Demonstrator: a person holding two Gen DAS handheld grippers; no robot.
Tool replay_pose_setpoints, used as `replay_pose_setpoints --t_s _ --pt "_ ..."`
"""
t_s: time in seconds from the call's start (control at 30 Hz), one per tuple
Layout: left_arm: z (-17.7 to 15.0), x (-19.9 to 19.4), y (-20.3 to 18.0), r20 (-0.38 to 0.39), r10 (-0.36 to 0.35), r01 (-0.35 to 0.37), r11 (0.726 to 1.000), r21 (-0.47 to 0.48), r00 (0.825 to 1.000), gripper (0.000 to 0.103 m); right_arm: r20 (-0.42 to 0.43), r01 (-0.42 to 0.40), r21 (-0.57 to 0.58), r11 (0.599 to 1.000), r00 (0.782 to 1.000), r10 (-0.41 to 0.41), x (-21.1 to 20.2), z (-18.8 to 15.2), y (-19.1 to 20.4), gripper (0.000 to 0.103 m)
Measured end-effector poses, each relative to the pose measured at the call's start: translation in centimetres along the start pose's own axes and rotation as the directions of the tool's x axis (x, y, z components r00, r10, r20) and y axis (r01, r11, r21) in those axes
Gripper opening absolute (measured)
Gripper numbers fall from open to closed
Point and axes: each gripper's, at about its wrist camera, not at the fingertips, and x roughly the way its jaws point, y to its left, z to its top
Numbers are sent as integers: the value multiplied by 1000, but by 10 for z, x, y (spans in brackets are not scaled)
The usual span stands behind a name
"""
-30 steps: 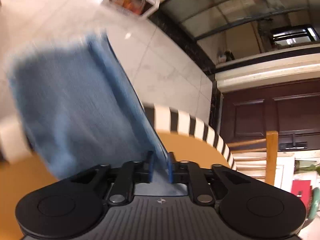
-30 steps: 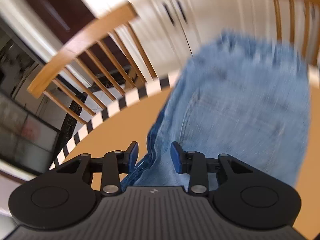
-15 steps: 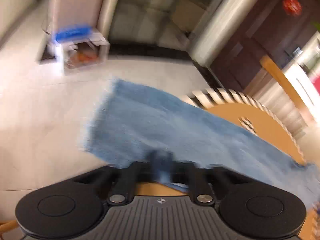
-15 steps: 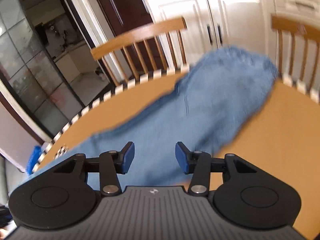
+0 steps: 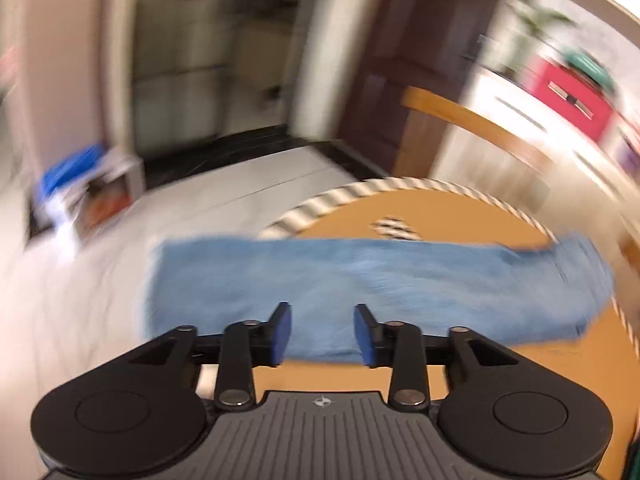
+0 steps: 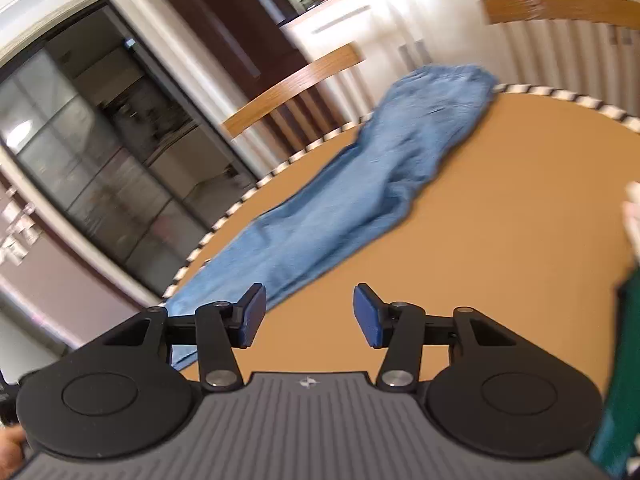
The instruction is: Fold clothes
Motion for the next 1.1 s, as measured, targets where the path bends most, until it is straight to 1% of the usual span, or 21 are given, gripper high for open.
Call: replay_pose_setpoints --t_s 0.07,0.1,0.17,0.2,0.27,0.3,0.37,0.4,0.43,0.47,0.53,0.63,0.67,0.7,0.73,0.83,0.9,0.97,1.0,1.07,1.1 --pt "14 20 -12 -32 -94 97 992 84 995 41 30 48 17 999 998 -49 -4 -4 2 51" --pt "21 34 -16 -55 -140 146 981 125 989 41 53 83 15 996 995 -84 -5 -6 6 51" --pt "31 68 -21 -112 -223 243 945 218 968 41 114 166 9 986 980 -165 -3 -16 19 51" --pt "34 87 -23 -151 -257 290 919 267 954 41 145 207 8 978 968 -206 -2 -21 25 51" --pt "32 126 -24 -238 -254 328 873 360 937 38 212 315 22 949 926 -312 3 -37 43 52" --pt "30 139 -23 -263 -254 346 846 406 931 36 240 359 35 933 903 -356 7 -45 53 52" --pt "24 141 -20 -258 -290 384 779 496 922 37 300 431 27 902 857 -419 22 -59 72 47" --pt "22 140 -19 -275 -297 402 753 521 914 38 320 474 11 881 833 -452 30 -65 82 45" --pt "20 139 -18 -292 -304 419 726 545 907 38 327 502 -10 865 819 -471 40 -67 90 40" --pt "18 137 -17 -306 -310 433 712 552 900 38 329 516 -33 856 814 -478 50 -68 95 38" --pt "17 135 -12 -335 -325 462 709 532 884 39 324 549 -80 832 804 -499 73 -66 100 38" --pt "15 132 -2 -391 -355 513 729 453 849 39 307 589 -124 798 788 -534 108 -54 97 38" --pt "15 132 3 -418 -369 535 738 411 830 39 304 602 -137 787 781 -545 119 -48 92 38" --pt "14 129 7 -436 -380 550 742 384 816 40 307 612 -151 776 775 -552 128 -43 89 38" --pt "12 127 9 -446 -379 557 735 387 811 40 308 620 -170 766 772 -556 138 -36 84 39" --pt "8 121 2 -479 -355 570 694 441 803 41 304 648 -217 730 756 -580 172 -16 61 38" --pt "19 126 -9 -498 -382 603 676 424 778 41 297 663 -242 709 746 -596 192 -7 47 38" --pt "35 135 -30 -481 -434 637 636 435 762 40 288 666 -271 695 745 -602 210 0 35 38" --pt "42 142 -44 -469 -466 656 614 439 750 41 290 668 -296 683 744 -602 216 0 33 38" --pt "56 161 -76 -453 -535 700 576 422 713 41 296 667 -346 660 745 -597 227 -2 33 40" --pt "60 174 -94 -450 -558 717 560 415 697 41 308 677 -370 636 736 -603 234 -3 34 41"
